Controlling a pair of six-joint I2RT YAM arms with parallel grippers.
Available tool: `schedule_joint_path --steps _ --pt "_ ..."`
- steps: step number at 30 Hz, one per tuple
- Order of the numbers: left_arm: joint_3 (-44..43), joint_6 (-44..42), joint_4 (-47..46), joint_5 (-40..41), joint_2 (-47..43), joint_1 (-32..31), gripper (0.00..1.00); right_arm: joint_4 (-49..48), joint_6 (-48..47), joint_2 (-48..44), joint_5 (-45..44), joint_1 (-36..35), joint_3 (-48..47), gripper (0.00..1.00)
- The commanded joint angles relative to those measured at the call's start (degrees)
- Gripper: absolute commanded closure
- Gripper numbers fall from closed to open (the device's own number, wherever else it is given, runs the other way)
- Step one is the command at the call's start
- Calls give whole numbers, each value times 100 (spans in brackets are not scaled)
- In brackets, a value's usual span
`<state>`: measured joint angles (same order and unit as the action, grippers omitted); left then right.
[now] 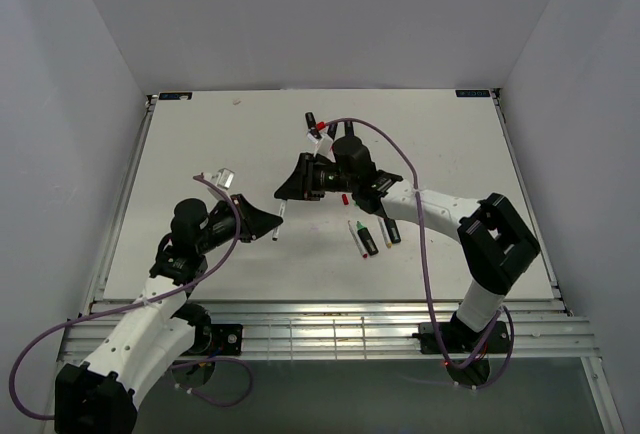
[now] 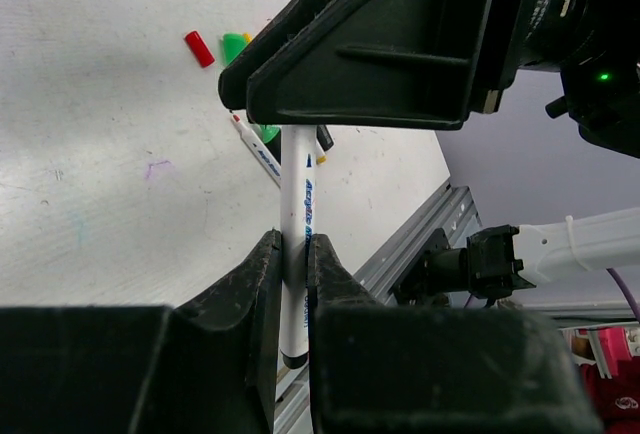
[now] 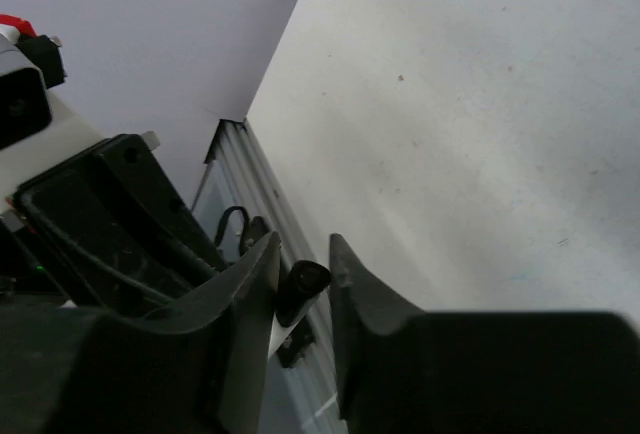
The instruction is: Open the pen caps
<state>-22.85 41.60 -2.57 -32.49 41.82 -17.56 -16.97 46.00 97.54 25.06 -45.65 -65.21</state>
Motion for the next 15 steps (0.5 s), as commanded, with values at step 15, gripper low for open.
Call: schedule_joint_path --steps 15 --pt "62 120 -473 -231 203 -54 64 -1062 638 99 289 -85 26 92"
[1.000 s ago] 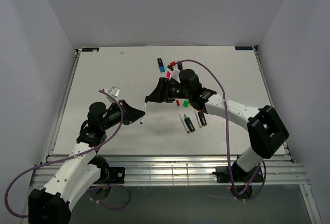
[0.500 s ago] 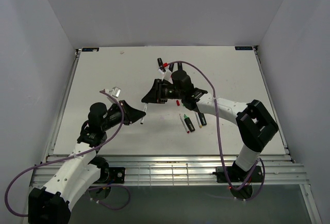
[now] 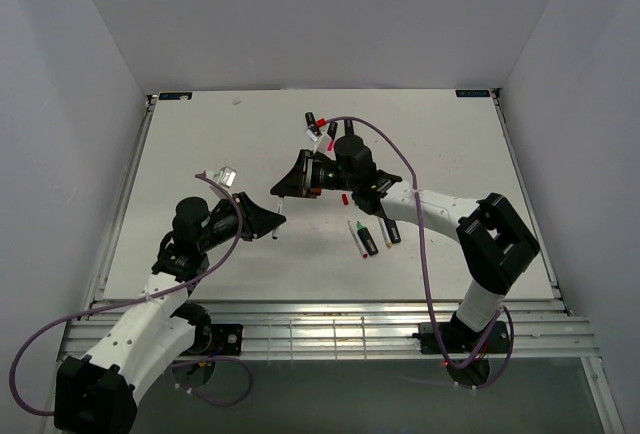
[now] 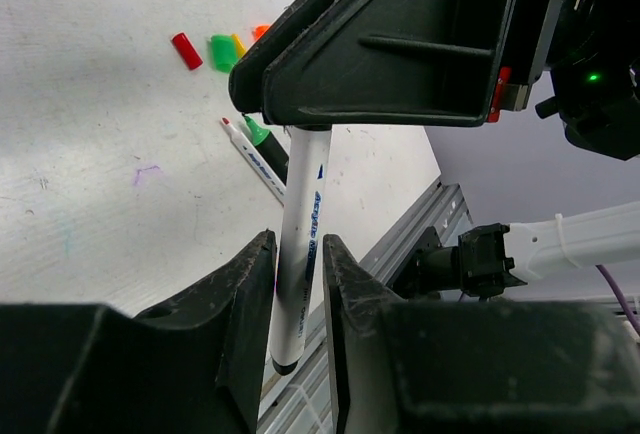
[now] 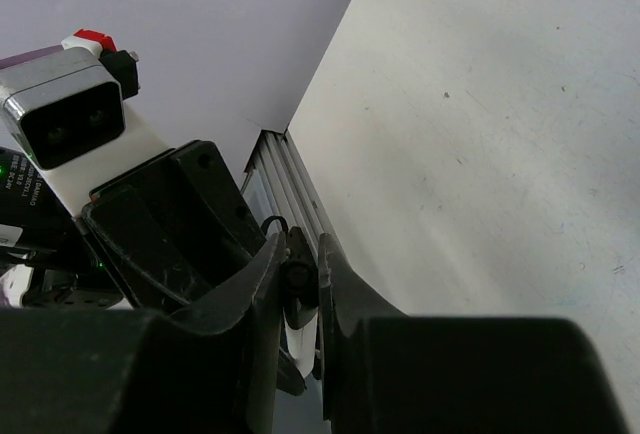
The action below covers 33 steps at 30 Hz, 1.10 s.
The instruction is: Open the pen caps
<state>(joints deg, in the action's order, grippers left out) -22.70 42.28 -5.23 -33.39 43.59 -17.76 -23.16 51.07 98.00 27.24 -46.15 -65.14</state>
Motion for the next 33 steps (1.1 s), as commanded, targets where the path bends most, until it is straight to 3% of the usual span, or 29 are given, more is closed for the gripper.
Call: schedule_joint_path --steps 1,2,4,7,13,20,24,25,29,33 --pt "38 52 -215 -159 52 -43 64 -461 140 62 70 -34 11 92" --pt "29 52 -215 -168 88 -52 64 -470 149 70 79 -43 2 92" --pt "46 26 -224 -194 88 -61 73 -470 158 97 79 -34 -16 92" --pt "90 43 -250 -212 61 -61 100 -444 158 141 44 -43 -68 92" --pt "195 87 -250 -318 44 -79 100 -41 -114 272 -263 53 -506 92" --pt "529 236 -294 -336 -202 -297 100 373 -124 501 -448 729 -1288 92" --pt "731 341 -303 -63 -360 -667 100 1328 -377 861 -640 1011 -2421 92" --pt "775 386 -338 16 -395 -763 100 2254 -491 1123 -902 1038 -2807 92" --pt "1021 719 -741 376 -361 -1325 100 3921 -1167 1687 -1440 1108 -4320 92" --pt "1162 1089 -1129 823 -45 -1695 100 4301 -1511 1601 -1547 1117 -4184 92"
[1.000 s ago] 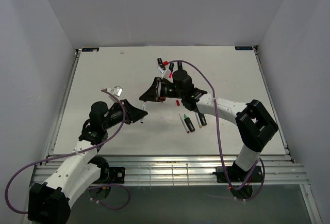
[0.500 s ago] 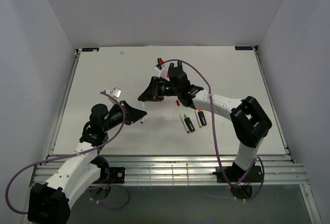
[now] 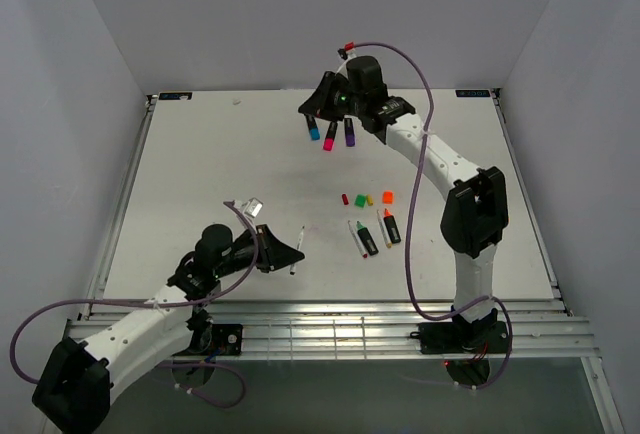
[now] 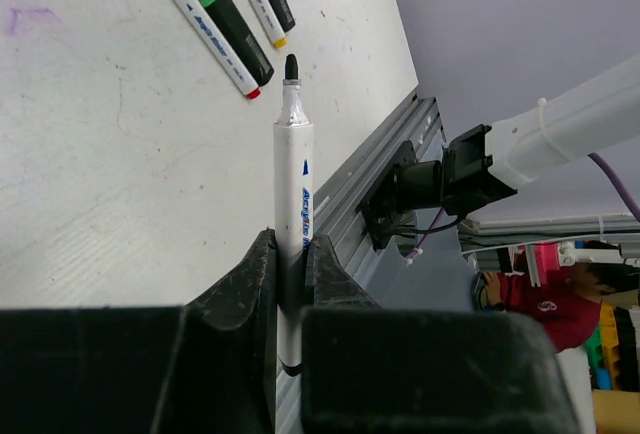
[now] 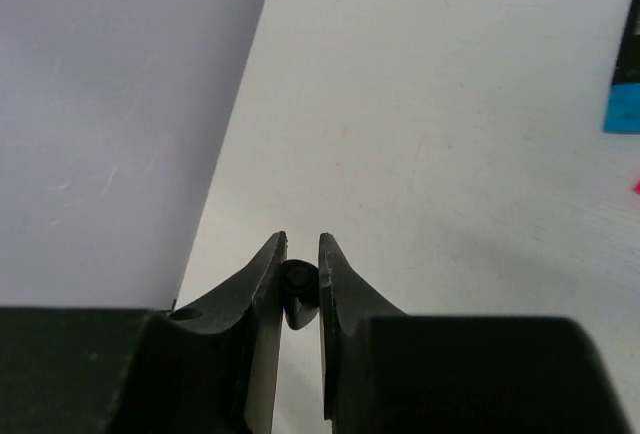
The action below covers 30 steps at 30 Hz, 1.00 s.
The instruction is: Open the pen caps
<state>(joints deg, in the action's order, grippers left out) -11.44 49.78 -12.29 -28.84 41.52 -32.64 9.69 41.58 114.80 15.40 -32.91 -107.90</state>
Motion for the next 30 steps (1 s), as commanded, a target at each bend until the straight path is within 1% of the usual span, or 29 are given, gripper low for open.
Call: schedule_joint_path --steps 1,3,5,6,7,8,9,10,11,13,16,17,20,27,30 --pt "-15 374 -458 457 259 -251 100 1087 -633 -133 -371 -207 224 92" --pt "-60 514 -502 651 593 -383 100 1315 -930 -282 -318 -225 505 92" --pt "-165 734 -537 1011 865 -584 100 1430 -1151 -423 -467 -286 1005 92" --pt "-235 787 -555 1151 1163 -690 100 1404 -1239 -572 -494 -295 1199 92" --pt "-314 823 -590 1448 1340 -804 100 1334 -1388 -634 -485 -295 1584 92" --pt "-497 901 -599 1591 1515 -1049 100 1307 -1433 -678 -503 -295 1727 92" --pt "-612 954 -607 1740 1900 -1190 100 1307 -1495 -731 -511 -295 1841 92" --pt "-718 1007 -625 2011 2104 -1435 100 1298 -1634 -740 -520 -295 2008 92" --pt "-928 1155 -634 2144 2297 -1534 96 1298 -1697 -740 -468 -295 2079 92" --pt "-1044 1288 -835 2364 2745 -1866 95 1307 -1785 -740 -441 -295 2211 92" --pt "-1114 1394 -1196 3014 3098 -2210 97 1342 -2004 -740 -485 -304 2475 92" --pt "-1141 1446 -1222 3251 3178 -2246 97 1333 -2057 -749 -494 -304 2606 92" --pt "-1255 1570 -1293 3411 3529 -2308 98 1298 -2198 -758 -634 -295 2756 92" --pt "-1650 1965 -1345 3929 4408 -2580 87 1430 -2418 -512 -933 -295 2722 92" --pt "-1747 2001 -1433 4035 4716 -2598 85 1439 -2514 -415 -1012 -295 2677 92"
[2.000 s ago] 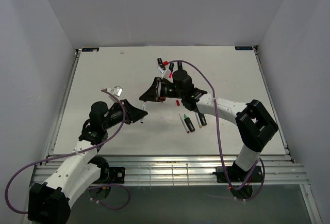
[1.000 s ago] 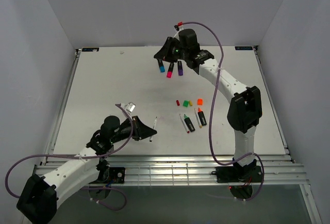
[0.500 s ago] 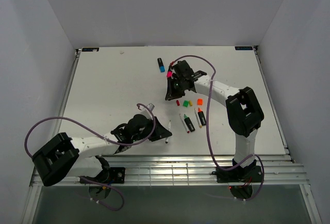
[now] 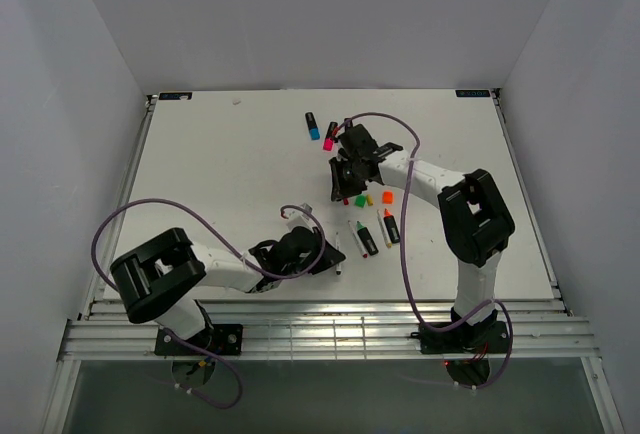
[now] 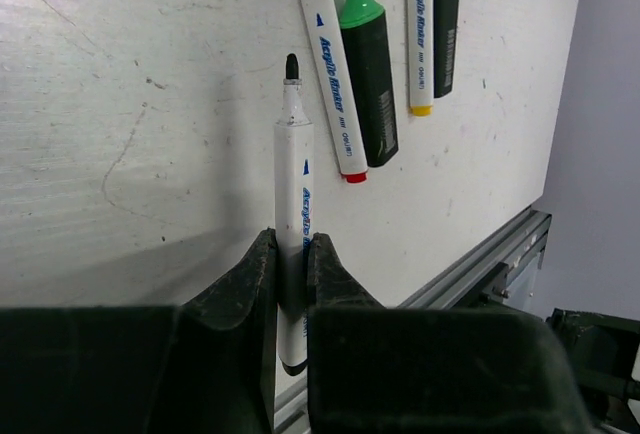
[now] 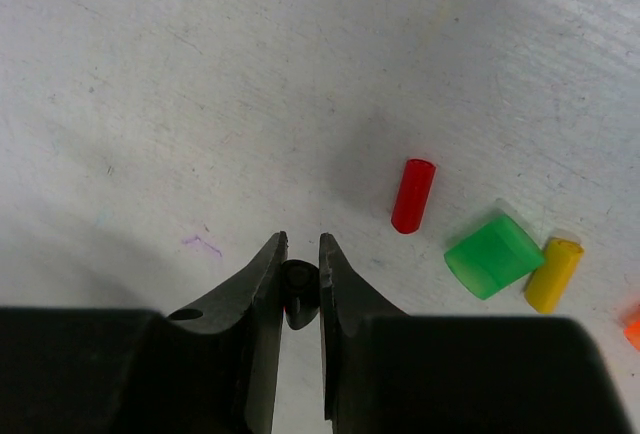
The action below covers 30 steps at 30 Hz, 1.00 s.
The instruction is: Open the pen caps
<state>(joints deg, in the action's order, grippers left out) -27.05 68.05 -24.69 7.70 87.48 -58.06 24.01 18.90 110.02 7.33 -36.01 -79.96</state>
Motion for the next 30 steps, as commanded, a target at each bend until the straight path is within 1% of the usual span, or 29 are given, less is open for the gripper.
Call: schedule_joint_path --steps 1,2,7,8,11,14,18,21,25,29,30 --pt "-265 199 -194 398 181 -56 80 -1 -272 90 -232 15 -142 92" --pt "-292 217 -194 425 242 -56 78 16 -298 142 -250 15 -160 92" --pt "-363 287 -264 521 550 -56 75 25 -378 266 -259 15 -204 91" --pt "-354 331 -317 530 585 -56 71 16 -387 309 -250 15 -213 90" --pt "-380 384 -431 495 752 -56 64 16 -413 423 -224 15 -282 88" --pt "-442 358 -528 399 902 -56 62 34 -413 494 -267 15 -318 86" --pt "-433 410 -607 346 999 -56 52 25 -422 521 -338 15 -292 81" --pt "-363 446 -678 328 999 -56 52 16 -413 538 -338 15 -283 78" --pt "-135 490 -739 433 806 -56 52 25 -413 565 -373 15 -327 72" --pt "182 323 -748 618 358 -56 53 69 -413 582 -417 15 -380 68" --pt "243 262 -748 644 114 -56 53 77 -413 582 -417 15 -397 67"
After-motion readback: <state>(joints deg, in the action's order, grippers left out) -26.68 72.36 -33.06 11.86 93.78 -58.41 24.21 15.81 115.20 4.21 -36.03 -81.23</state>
